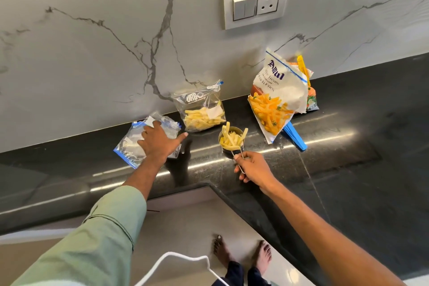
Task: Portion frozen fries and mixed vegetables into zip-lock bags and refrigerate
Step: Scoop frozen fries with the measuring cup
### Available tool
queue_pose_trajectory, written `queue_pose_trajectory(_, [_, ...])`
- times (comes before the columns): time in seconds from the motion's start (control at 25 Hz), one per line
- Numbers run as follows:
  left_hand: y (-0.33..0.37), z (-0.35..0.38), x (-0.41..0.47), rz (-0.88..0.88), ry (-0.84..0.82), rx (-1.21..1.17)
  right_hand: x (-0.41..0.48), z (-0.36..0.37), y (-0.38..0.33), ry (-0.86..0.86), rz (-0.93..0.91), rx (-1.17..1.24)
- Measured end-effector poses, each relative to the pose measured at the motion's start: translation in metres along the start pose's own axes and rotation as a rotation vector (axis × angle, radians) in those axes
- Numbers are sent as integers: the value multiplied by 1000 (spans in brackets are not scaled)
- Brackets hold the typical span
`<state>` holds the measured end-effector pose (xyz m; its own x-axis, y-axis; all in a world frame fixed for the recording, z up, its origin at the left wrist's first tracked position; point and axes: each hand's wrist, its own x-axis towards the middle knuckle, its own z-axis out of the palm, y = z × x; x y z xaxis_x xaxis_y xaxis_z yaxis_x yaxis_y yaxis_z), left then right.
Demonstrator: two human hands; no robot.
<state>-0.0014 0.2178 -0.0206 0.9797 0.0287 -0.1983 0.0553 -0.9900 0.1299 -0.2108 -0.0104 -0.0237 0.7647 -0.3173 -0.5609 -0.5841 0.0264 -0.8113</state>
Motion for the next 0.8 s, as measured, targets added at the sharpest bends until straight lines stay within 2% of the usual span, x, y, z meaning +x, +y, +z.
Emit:
queue_pose_trajectory(0.08, [9,-1,-3,95,112,24,1,-3,0,-1,-4,0])
queue_pose_trajectory(0.16, [13,-5,-4,150,203,-60,1,-7,1,2,-8,15])
queue_pose_trajectory(0.36, [6,-26,-13,171,320,-203,5,-14,4,10,-20,23])
queue_pose_trajectory(0.52, [-6,-57,-14,158,431,-484,5,-17,6,18,-27,34])
queue_pose_trajectory(0.56, [-7,-67,-13,152,391,-581,4,-16,5,11,-32,32])
queue_pose_trajectory(0.6, [-6,-74,-11,139,280,-711,4,-14,5,3,-36,33])
queue_pose_trajectory(0.68, [2,-85,-20,150,-133,-938,5,-8,3,-11,-42,44])
queue_pose_trajectory(0.72, [3,-83,-28,224,-295,-891,6,-4,3,-7,-44,51])
queue_pose_trajectory(0.76, [0,-75,-38,342,-374,-733,7,-2,5,5,-46,60])
queue_pose_trajectory(0.8, [-8,-63,-49,484,-376,-502,7,0,6,19,-49,66])
